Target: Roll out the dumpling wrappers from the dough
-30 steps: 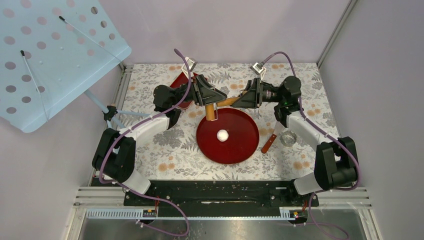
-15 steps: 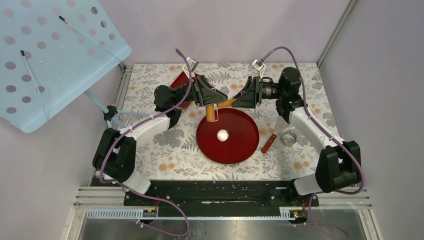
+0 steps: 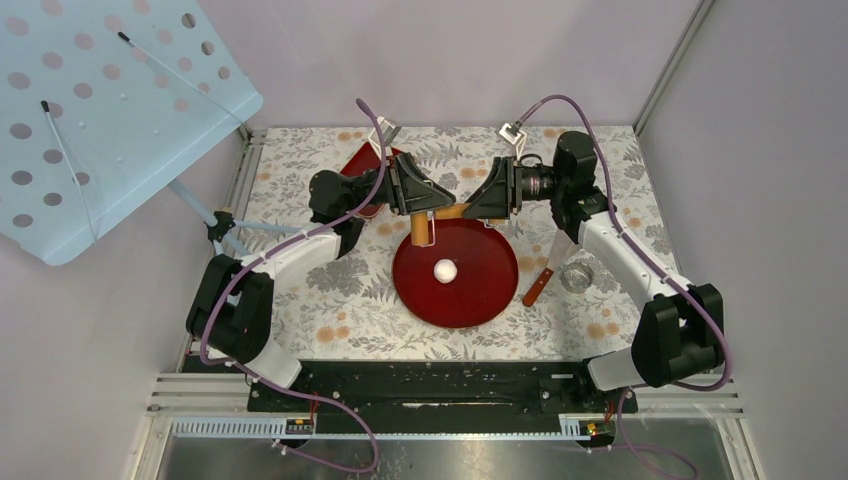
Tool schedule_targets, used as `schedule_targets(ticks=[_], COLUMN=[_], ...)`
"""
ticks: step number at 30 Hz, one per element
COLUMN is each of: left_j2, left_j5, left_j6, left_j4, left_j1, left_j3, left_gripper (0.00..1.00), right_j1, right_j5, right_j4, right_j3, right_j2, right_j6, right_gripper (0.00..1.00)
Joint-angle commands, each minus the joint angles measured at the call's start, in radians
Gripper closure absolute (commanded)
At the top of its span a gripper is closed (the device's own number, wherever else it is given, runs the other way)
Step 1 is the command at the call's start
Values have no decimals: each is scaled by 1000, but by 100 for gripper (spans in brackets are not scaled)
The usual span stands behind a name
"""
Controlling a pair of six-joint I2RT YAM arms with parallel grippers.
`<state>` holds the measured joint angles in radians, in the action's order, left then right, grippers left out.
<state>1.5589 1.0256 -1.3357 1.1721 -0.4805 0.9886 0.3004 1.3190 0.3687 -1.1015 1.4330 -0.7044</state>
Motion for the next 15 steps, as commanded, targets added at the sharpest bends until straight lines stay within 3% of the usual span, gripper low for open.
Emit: schedule_targets(ticks=[1,4,7,10,13,15], left_j2=[-16,-24,-32,-32,-29,-25], left_j5=[-41,-44,-44,-45,-44,-44], left_j6=[32,57,76,86,96,109], left_j4=[66,54,42,33,26,12], left_j1=[-16,-18,-20,-22,-24,-23], left_j3=[17,6,-2,-1,1,3], left_gripper=[100,100,100,100,100,91], right_j1=[58,69,79,91,104,112], right_j5=[-24,-36,-33,-33,-43,-49], right_j4=[-66,-44,80,154,157,154], right_j3=[-29,-26,-8,-3,1,1], right_j2=[-48,-54,-56,-58,-75,-88], right_j6=[66,38,-88,-158,-170,-173], right_gripper=[29,39,44,55,73,88])
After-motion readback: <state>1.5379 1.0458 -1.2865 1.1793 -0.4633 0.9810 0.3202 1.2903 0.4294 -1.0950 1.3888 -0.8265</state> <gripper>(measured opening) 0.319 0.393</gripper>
